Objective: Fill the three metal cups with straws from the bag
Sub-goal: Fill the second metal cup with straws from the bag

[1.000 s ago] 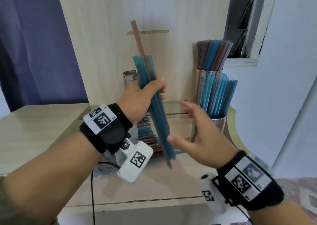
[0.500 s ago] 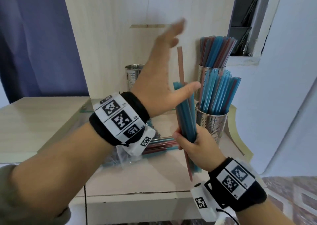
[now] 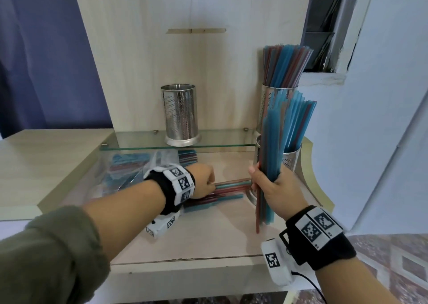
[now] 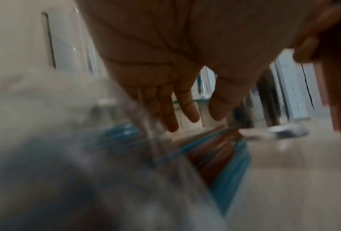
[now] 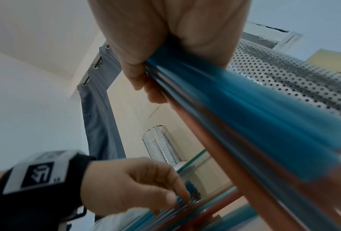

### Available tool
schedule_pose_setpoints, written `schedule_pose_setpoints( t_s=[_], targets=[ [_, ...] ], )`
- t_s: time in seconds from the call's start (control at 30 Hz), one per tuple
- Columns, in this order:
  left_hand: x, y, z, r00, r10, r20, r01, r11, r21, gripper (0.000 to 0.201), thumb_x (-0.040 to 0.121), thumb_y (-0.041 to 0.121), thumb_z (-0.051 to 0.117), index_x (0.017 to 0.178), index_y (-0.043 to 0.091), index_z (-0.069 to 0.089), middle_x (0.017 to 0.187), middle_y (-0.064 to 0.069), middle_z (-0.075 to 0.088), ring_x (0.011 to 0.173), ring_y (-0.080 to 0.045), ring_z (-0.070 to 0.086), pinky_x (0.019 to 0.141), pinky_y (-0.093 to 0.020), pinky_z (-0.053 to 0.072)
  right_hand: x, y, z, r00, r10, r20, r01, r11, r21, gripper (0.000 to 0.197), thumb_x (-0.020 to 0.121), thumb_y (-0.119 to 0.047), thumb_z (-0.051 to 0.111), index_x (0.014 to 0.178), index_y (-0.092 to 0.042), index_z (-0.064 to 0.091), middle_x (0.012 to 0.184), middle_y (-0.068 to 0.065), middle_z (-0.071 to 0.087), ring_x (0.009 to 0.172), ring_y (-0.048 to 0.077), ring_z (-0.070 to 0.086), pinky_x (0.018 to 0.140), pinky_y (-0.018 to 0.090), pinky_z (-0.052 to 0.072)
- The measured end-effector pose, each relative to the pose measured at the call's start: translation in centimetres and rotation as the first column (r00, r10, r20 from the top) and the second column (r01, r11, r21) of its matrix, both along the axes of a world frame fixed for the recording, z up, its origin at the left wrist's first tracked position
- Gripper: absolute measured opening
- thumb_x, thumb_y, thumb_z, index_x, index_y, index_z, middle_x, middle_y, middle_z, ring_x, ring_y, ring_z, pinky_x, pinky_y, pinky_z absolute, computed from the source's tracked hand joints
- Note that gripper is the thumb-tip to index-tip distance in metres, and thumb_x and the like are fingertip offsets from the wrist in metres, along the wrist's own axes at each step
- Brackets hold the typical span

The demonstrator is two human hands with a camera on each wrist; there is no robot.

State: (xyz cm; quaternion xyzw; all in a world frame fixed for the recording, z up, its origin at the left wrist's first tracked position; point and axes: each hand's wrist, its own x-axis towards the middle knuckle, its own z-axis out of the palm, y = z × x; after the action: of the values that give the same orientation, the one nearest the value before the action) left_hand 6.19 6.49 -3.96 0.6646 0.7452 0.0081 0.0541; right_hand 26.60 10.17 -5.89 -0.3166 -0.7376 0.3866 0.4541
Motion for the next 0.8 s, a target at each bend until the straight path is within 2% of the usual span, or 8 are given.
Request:
schedule_pose_setpoints(
  t_s=[0.1,0.2,0.27,0.33,0.47,0.63,0.8],
  targets=[
    [-0.5,1.2,-2.6,1.0,-0.001,-0.018,0.001,1.0,-0.025,0.038,0.092,0.03,0.058,0.126,0.013,0.052,0.127,-0.01,0.057,0.115,-0.027,0.054,0.095,-0.03,0.044,0.0,0.4,-0.3,0.999,-0.027,0.021,0.027,1.0,0.001,0.043,0.078,-0.06,0.059,0.078,-0.017,0.059,0.062,0.001,0.061,0.06,0.02,0.062,0.064,0.037,0.053],
    [-0.6,2.0,-3.5,0.998,0.016,-0.065,-0.019,0.999,-0.043,0.049,0.091,0.034,0.059,0.135,0.017,0.049,0.129,-0.01,0.057,0.118,-0.03,0.053,0.098,-0.039,0.047,0.1,0.6,-0.5,0.999,-0.033,0.015,0.033,0.999,0.008,0.039,0.084,-0.052,0.06,0.078,-0.013,0.058,0.059,-0.003,0.059,0.056,0.013,0.06,0.061,0.03,0.052],
    [-0.6,2.5,-3.7,0.997,0.019,-0.078,-0.023,0.998,-0.052,0.043,0.088,0.035,0.059,0.129,0.024,0.054,0.121,-0.009,0.061,0.111,-0.032,0.056,0.093,-0.04,0.05,0.1,0.7,-0.7,0.999,-0.034,-0.012,0.034,0.999,-0.008,0.035,0.087,-0.044,0.061,0.08,-0.009,0.057,0.058,-0.003,0.057,0.053,0.008,0.057,0.056,0.021,0.05],
    [-0.5,2.6,-3.7,0.997,0.03,-0.077,-0.034,0.998,-0.06,0.035,0.085,0.035,0.059,0.119,0.026,0.059,0.113,-0.009,0.061,0.104,-0.033,0.058,0.088,-0.04,0.052,0.2,0.7,-0.7,0.999,-0.03,-0.033,0.029,0.999,-0.026,0.036,0.087,-0.042,0.061,0.083,-0.007,0.057,0.059,-0.002,0.056,0.051,0.007,0.055,0.052,0.018,0.048],
    [-0.3,2.6,-3.7,0.996,0.057,-0.075,-0.062,0.996,-0.063,0.024,0.087,0.034,0.058,0.106,0.019,0.06,0.106,-0.011,0.06,0.096,-0.033,0.06,0.085,-0.041,0.053,0.4,0.8,-0.9,0.998,-0.058,-0.009,0.057,0.998,-0.018,0.048,0.079,-0.057,0.058,0.084,-0.009,0.058,0.057,-0.007,0.055,0.054,0.008,0.056,0.056,0.023,0.049],
    [-0.4,2.2,-2.4,0.998,-0.016,0.066,0.01,0.995,0.095,0.019,0.092,0.022,0.056,0.105,0.008,0.059,0.105,-0.012,0.062,0.096,-0.029,0.059,0.081,-0.03,0.044,0.4,0.7,-0.9,0.997,-0.041,-0.073,0.039,0.999,-0.035,0.026,0.09,-0.034,0.062,0.081,-0.01,0.056,0.054,-0.007,0.052,0.049,0.006,0.052,0.051,0.017,0.046],
    [-0.9,1.8,-0.6,0.985,-0.112,0.132,0.073,0.961,0.266,0.012,0.092,0.018,0.055,0.102,0.013,0.056,0.104,-0.009,0.061,0.096,-0.028,0.058,0.079,-0.028,0.04,0.4,0.6,-0.9,0.993,-0.052,-0.106,0.049,0.998,-0.037,0.025,0.09,-0.03,0.063,0.084,-0.006,0.057,0.057,-0.003,0.054,0.049,0.005,0.053,0.05,0.013,0.045]
  ],
)
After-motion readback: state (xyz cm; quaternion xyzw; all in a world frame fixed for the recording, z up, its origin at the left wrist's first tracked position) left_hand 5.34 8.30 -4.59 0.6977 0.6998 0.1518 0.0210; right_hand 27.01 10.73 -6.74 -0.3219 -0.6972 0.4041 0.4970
